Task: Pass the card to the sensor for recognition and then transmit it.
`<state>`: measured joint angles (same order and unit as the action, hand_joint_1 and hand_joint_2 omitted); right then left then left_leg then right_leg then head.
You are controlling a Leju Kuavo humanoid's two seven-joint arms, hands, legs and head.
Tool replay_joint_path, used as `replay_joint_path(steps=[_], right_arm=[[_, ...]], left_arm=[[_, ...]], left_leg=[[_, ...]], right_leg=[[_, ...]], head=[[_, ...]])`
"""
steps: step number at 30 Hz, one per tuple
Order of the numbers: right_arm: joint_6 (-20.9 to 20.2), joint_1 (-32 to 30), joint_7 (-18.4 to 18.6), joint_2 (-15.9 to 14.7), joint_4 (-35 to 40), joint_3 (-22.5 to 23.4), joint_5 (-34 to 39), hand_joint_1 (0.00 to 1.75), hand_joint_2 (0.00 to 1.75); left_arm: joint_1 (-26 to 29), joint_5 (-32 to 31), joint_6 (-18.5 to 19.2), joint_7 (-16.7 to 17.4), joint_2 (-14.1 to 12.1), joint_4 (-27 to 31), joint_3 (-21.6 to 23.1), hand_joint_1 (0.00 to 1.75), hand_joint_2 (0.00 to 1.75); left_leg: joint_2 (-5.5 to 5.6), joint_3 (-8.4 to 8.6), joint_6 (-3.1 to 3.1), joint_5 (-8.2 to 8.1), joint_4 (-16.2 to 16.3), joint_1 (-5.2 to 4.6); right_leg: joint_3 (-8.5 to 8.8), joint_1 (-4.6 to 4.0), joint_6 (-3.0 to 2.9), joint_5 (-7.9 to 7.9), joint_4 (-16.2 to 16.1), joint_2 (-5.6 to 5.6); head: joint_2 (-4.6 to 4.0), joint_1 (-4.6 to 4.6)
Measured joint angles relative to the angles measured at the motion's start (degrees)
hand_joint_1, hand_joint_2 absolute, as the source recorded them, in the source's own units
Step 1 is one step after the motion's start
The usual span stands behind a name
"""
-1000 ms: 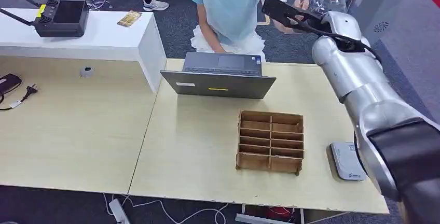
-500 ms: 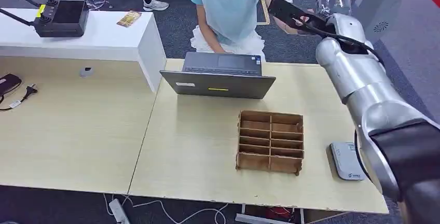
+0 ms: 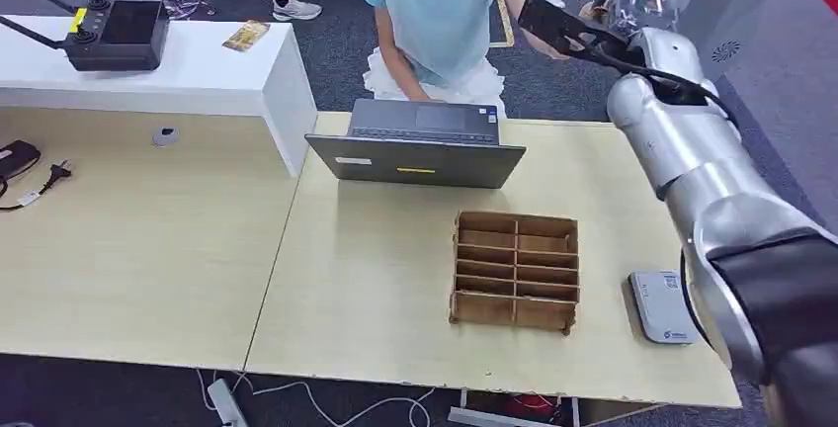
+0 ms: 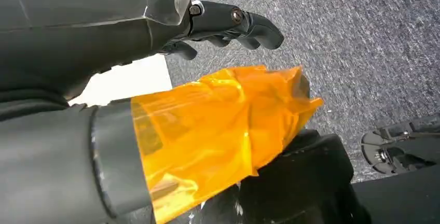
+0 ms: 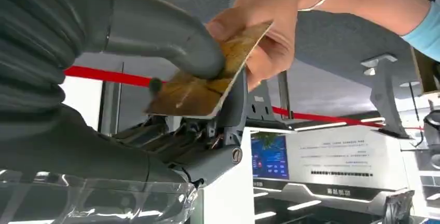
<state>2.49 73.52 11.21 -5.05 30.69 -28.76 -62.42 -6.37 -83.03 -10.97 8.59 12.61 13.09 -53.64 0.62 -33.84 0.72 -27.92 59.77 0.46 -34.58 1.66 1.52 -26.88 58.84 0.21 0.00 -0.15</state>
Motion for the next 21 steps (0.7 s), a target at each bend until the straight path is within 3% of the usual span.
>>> replay_joint_path(steps=[12,21], right_arm=[[1.49,-0.96,-1.07,-0.87,0.17,1.35,-0.46,1.75,1.75],[5.80,-2.91,-3.70,-1.90,2.32,2.89,0.66,1.75,1.75]], left_arm=[[0.01,-0.05,-0.02,0.07,0.00,0.00,0.50,0.00,0.00],[0.07,0.11,0.20,0.00,0.00,0.00,0.85,0.00,0.00]], left_leg=[[0.00,0.00,0.00,0.00,0.00,0.00],[0.00,0.01,0.00,0.00,0.00,0.01]], right_leg=[[0.01,0.00,0.00,0.00,0.00,-0.01],[0.00,-0.01,0.00,0.00,0.00,0.00]], head=[[0.00,0.00],[0.00,-0.02]])
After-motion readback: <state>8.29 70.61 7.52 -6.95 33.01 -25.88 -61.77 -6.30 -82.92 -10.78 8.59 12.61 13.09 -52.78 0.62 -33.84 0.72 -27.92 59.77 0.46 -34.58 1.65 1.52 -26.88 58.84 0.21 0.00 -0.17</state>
